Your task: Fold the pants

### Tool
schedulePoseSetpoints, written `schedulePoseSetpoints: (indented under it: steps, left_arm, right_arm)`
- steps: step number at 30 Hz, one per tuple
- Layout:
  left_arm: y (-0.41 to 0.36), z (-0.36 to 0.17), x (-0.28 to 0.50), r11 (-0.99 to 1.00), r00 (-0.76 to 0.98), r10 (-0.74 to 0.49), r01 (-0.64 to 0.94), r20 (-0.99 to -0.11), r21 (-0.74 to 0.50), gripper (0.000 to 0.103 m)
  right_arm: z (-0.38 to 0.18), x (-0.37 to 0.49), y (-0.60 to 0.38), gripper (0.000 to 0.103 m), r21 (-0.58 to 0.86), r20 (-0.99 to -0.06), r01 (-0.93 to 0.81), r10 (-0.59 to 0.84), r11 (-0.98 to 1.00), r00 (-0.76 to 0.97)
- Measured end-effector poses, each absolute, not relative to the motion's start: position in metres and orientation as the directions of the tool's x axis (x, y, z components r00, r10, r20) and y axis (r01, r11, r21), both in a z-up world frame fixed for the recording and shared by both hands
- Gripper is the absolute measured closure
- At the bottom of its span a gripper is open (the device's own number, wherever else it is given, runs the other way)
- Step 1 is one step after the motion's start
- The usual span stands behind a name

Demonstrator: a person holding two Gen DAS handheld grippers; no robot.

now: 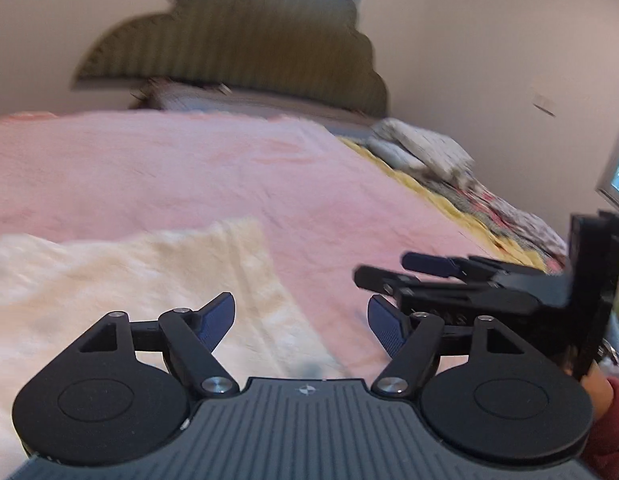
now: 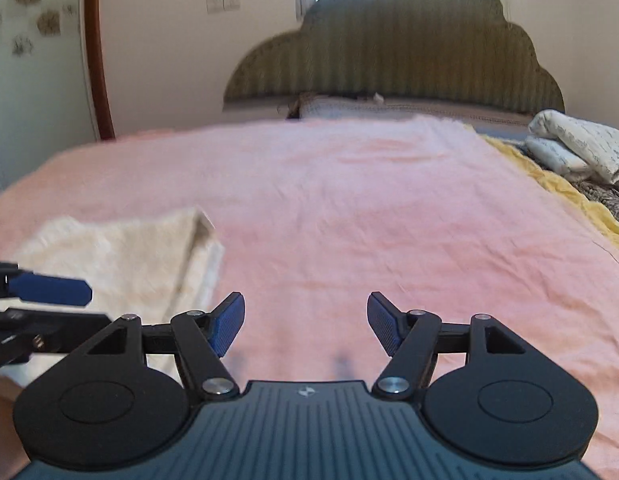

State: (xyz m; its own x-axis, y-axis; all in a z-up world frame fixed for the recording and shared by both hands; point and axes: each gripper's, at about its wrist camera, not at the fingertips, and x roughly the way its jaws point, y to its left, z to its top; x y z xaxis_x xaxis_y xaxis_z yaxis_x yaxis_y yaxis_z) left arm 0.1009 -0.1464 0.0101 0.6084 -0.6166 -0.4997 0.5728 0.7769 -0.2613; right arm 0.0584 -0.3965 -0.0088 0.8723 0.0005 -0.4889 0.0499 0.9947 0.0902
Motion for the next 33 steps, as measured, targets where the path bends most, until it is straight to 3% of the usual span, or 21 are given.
schedulePoseSetpoints:
  steps: [3, 6, 8, 10, 13, 16, 21, 25, 28, 33]
  left_arm:
    - [-0.108, 0.021, 0.100, 0.862, 0.701, -0.492, 0.473, -0.516, -0.179, 0.022]
    - [-0.066, 0.019, 0.100, 0.924, 0.749, -0.363, 0.366, -0.555, -0.111, 0.022]
    - [-0.040, 0.016, 0.097, 0.949, 0.772, -0.303, 0.294, -0.559, -0.109, 0.022]
    - [-0.010, 0.016, 0.093, 0.959, 0.782, -0.282, 0.238, -0.557, -0.152, 0.022]
    - [0.022, 0.016, 0.084, 0.948, 0.771, -0.317, 0.252, -0.552, -0.193, 0.022]
    - [0.030, 0.012, 0.071, 0.941, 0.759, -0.334, 0.308, -0.559, -0.142, 0.022]
    - [0.017, 0.000, 0.057, 0.917, 0.736, -0.377, 0.381, -0.562, -0.116, 0.022]
    - [0.001, -0.004, 0.061, 0.898, 0.723, -0.419, 0.418, -0.549, -0.134, 0.022]
    - [-0.014, -0.006, 0.062, 0.884, 0.708, -0.441, 0.450, -0.552, -0.129, 0.022]
    - [-0.038, -0.008, 0.059, 0.857, 0.690, -0.464, 0.509, -0.556, -0.083, 0.022]
  right_arm:
    - [-0.002, 0.061, -0.365, 0.035, 0.100, -0.464, -0.084, 0.121, 0.991, 0.878]
    - [-0.010, 0.066, -0.326, 0.030, 0.024, -0.511, -0.221, 0.202, 0.975, 0.836]
    - [-0.027, 0.073, -0.311, 0.027, -0.108, -0.575, -0.211, 0.112, 0.972, 0.811]
    - [-0.034, 0.073, -0.309, 0.024, -0.179, -0.574, -0.138, 0.011, 0.974, 0.819]
    - [-0.017, 0.058, -0.322, 0.024, -0.054, -0.509, -0.128, 0.083, 0.990, 0.857]
    - [-0.006, 0.047, -0.325, 0.024, 0.023, -0.465, -0.189, 0.178, 0.982, 0.867]
    - [-0.019, 0.045, -0.337, 0.024, 0.151, -0.535, -0.153, 0.210, 0.977, 0.818]
    - [-0.023, 0.036, -0.348, 0.024, 0.333, -0.512, -0.188, 0.345, 0.924, 0.787]
    - [-0.017, 0.029, -0.342, 0.024, 0.364, -0.495, -0.219, 0.387, 0.905, 0.778]
    - [-0.010, 0.017, -0.346, 0.025, 0.351, -0.510, -0.169, 0.339, 0.921, 0.791]
